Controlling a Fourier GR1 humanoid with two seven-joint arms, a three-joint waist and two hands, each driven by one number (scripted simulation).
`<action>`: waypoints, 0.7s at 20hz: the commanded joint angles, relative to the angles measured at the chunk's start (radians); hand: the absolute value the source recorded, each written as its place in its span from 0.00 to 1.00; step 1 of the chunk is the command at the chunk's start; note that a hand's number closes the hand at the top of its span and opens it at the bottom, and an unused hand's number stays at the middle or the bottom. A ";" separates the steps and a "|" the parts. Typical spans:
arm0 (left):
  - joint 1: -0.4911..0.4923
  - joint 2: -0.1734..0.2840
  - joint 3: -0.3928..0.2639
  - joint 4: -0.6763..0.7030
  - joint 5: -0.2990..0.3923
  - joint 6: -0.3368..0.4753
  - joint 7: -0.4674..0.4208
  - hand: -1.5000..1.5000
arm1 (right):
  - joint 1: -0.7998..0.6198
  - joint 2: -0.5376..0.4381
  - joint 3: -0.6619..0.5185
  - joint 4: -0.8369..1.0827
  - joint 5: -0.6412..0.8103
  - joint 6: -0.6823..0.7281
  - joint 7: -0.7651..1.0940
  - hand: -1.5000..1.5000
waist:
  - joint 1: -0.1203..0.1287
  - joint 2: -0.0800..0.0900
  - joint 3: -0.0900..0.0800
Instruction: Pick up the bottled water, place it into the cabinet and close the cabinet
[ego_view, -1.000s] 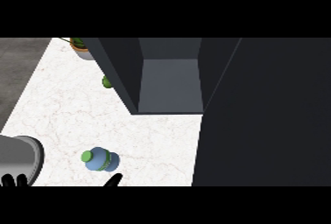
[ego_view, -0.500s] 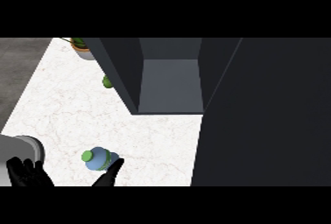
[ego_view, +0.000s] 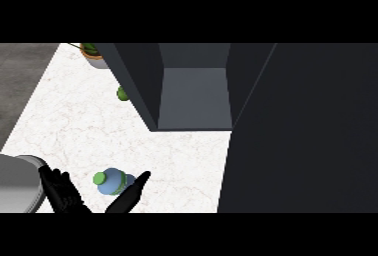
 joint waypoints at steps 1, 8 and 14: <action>-0.037 0.006 -0.013 0.063 0.141 0.052 -0.104 0.00 | 0.010 -0.028 0.041 -0.103 0.127 -0.013 0.050 0.00 | 0.001 -0.001 -0.001; -0.074 -0.098 0.056 0.206 0.315 -0.004 -0.348 0.00 | 0.016 -0.055 0.009 -0.068 0.092 -0.042 0.005 0.00 | 0.001 0.000 -0.002; -0.122 -0.122 0.155 0.334 0.523 -0.075 -0.527 0.00 | 0.021 -0.093 0.022 -0.124 0.085 -0.052 0.013 0.00 | -0.005 0.000 -0.003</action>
